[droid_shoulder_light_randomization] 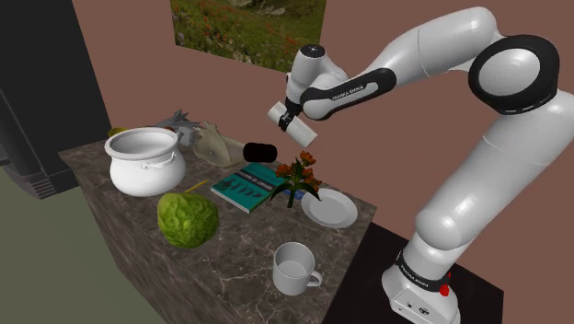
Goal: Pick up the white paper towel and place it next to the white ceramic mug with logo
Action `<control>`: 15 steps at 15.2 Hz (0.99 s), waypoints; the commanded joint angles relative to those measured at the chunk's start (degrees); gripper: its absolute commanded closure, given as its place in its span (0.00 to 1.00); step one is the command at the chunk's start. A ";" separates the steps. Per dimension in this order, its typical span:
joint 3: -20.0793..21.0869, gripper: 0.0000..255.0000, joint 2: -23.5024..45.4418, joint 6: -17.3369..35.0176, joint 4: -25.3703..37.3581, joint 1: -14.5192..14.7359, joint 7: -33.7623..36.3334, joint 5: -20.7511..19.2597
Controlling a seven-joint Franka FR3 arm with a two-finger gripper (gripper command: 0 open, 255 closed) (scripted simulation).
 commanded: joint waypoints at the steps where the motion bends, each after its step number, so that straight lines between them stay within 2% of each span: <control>1: -0.07 1.00 -0.86 -1.20 0.49 0.12 -1.06 0.99; 15: -0.31 1.00 -3.61 -10.73 8.02 0.95 -6.62 5.72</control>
